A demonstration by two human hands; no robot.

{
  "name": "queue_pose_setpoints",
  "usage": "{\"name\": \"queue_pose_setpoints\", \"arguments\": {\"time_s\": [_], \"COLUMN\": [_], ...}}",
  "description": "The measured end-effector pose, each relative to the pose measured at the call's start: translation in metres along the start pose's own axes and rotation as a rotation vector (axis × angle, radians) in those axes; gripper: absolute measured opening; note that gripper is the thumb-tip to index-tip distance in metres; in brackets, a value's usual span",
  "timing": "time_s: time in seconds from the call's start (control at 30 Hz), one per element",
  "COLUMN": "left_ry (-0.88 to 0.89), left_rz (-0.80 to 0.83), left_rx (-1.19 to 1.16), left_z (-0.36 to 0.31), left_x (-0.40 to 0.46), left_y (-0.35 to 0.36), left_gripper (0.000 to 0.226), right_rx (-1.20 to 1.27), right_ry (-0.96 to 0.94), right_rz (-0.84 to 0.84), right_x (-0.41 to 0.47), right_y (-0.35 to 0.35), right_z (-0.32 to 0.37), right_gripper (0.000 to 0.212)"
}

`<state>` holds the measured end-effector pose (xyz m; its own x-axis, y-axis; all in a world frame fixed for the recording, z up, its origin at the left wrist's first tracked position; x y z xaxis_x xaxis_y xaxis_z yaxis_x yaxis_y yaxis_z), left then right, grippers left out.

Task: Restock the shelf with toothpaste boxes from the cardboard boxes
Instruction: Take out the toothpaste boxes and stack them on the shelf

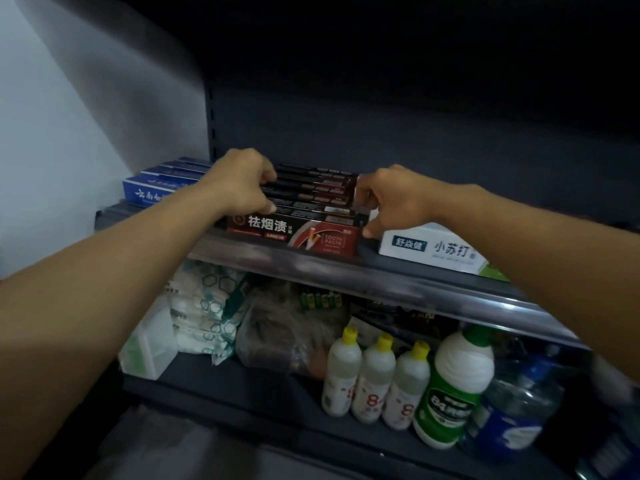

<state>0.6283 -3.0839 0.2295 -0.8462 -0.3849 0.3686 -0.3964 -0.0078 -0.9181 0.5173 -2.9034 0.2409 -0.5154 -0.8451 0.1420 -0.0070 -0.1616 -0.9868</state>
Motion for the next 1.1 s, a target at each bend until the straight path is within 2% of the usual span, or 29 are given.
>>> {"name": "queue_pose_setpoints", "arguments": {"time_s": [0.27, 0.57, 0.87, 1.03, 1.1], "left_ry": [0.313, 0.645, 0.942, 1.033, 1.05], "left_rz": [0.012, 0.118, 0.407, 0.586, 0.659], "left_rx": [-0.055, -0.06, -0.07, -0.018, -0.04], "left_z": [-0.142, -0.319, -0.445, -0.482, -0.488], "left_x": [-0.026, -0.088, -0.192, -0.252, -0.27], "left_y": [0.004, 0.068, 0.195, 0.266, 0.288], "left_gripper": [0.064, 0.055, 0.043, 0.032, 0.029], "right_rx": [0.013, -0.031, 0.071, 0.142, 0.152], "right_ry": [0.036, 0.246, 0.502, 0.609, 0.613], "right_rz": [-0.014, 0.014, 0.121, 0.226, 0.243], "right_x": [-0.086, -0.248, -0.414, -0.476, -0.495], "right_y": [-0.014, 0.012, 0.109, 0.176, 0.194], "right_z": [-0.043, -0.136, -0.208, -0.218, -0.217], "right_gripper": [0.056, 0.054, 0.046, 0.058, 0.054]}}
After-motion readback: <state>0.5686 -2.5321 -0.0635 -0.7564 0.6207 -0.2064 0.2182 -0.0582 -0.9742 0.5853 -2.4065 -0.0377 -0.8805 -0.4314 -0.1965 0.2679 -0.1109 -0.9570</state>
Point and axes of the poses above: each hand's wrist, its own x-axis towards the middle knuckle, its own y-axis out of the palm, z = x × y, the point moved 4 cm from there along x, towards the middle knuckle, and after that the axes turned 10 degrees about x, right-handed, at the moved point
